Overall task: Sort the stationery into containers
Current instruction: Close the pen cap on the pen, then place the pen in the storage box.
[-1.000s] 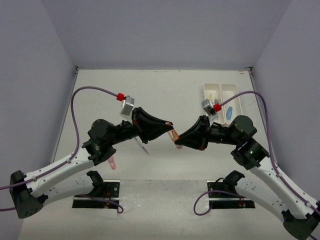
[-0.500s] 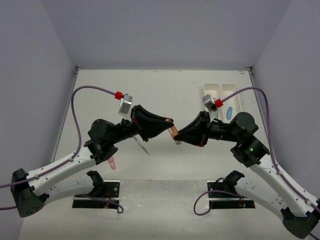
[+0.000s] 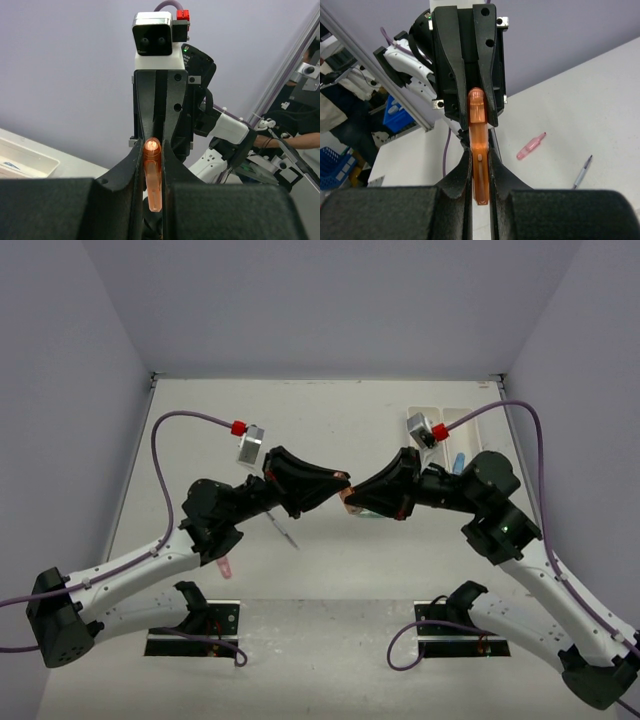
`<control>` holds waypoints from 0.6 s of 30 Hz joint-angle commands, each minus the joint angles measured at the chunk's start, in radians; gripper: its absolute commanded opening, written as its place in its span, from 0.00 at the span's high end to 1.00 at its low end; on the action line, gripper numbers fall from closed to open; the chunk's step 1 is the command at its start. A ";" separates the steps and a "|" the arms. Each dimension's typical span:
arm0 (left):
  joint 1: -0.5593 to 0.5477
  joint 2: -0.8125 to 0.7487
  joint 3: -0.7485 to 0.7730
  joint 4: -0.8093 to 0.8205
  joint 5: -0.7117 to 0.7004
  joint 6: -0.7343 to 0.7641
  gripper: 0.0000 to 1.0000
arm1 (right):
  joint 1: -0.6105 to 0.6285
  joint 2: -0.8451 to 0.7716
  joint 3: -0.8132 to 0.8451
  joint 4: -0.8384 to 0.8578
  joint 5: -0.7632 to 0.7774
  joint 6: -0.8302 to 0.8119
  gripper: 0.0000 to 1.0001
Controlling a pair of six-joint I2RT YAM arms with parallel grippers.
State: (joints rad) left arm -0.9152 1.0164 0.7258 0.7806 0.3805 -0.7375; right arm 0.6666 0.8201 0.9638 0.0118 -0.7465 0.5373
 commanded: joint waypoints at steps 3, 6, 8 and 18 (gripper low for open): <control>-0.044 0.070 -0.124 -0.158 0.017 0.052 1.00 | 0.013 0.078 0.236 0.227 0.167 0.038 1.00; -0.054 0.067 -0.157 -0.154 0.020 0.055 1.00 | 0.013 0.104 0.283 0.230 0.182 0.045 1.00; -0.056 0.058 -0.164 -0.149 0.023 0.059 1.00 | 0.011 0.117 0.277 0.236 0.180 0.054 1.00; -0.050 -0.029 0.151 -0.771 -0.636 0.100 0.15 | -0.009 0.060 -0.035 0.079 0.328 -0.074 1.00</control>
State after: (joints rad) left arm -0.9439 0.9707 0.7630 0.6266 0.0534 -0.7065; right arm 0.6677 0.9239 1.0384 -0.0089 -0.6265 0.5070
